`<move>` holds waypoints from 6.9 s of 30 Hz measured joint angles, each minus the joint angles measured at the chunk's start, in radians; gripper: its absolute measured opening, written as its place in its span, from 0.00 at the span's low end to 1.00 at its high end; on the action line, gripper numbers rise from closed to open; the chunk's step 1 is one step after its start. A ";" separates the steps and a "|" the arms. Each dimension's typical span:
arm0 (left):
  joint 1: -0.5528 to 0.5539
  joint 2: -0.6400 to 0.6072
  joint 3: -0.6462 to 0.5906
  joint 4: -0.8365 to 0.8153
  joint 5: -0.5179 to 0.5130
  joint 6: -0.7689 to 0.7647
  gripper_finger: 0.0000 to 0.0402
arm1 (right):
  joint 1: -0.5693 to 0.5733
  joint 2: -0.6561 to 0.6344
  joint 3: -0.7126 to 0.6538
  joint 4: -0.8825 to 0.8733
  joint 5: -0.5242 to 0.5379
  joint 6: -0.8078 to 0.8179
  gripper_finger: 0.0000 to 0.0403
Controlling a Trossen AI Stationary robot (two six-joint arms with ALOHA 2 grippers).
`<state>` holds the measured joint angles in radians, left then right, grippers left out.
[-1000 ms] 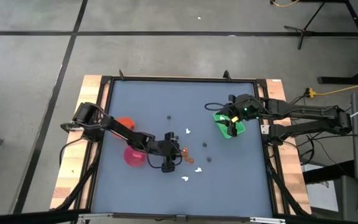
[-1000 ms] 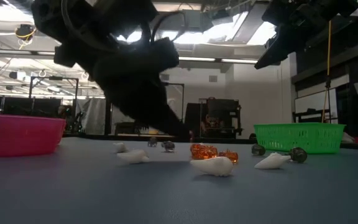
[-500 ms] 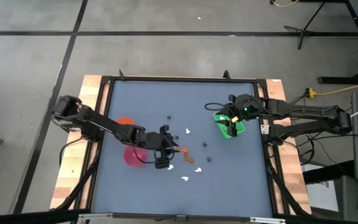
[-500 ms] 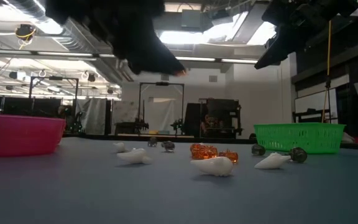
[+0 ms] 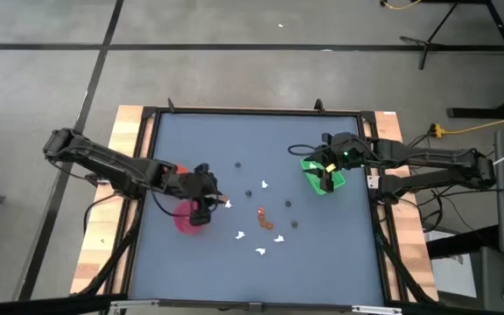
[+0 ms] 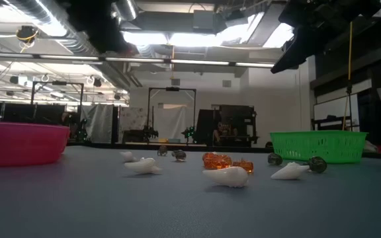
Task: Sort Halloween decoration
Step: Put the orange pumpkin toy into the red bowl, then put the white ghost toy into the green bin
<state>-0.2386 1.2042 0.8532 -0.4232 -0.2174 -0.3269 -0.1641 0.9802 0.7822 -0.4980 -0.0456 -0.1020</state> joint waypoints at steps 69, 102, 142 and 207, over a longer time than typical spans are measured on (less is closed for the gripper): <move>-0.128 -0.039 -0.114 -0.386 0.125 -0.453 0.22 | 0.000 0.000 0.000 0.000 0.000 0.000 0.43; -0.128 -0.039 -0.114 -0.314 -0.052 -0.502 0.48 | 0.095 0.257 0.000 0.461 -0.051 0.238 0.43; -0.128 -0.039 -0.114 -0.263 -0.063 -0.504 0.48 | 0.183 0.750 0.000 0.687 0.255 0.176 0.43; -0.128 -0.039 -0.114 -0.240 -0.063 -0.503 0.48 | 0.184 0.883 0.001 0.798 0.278 0.254 0.38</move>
<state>-0.3668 1.1652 0.7395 -0.6636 -0.2802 -0.8299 0.0200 1.8633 0.7834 0.3000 0.2329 0.1524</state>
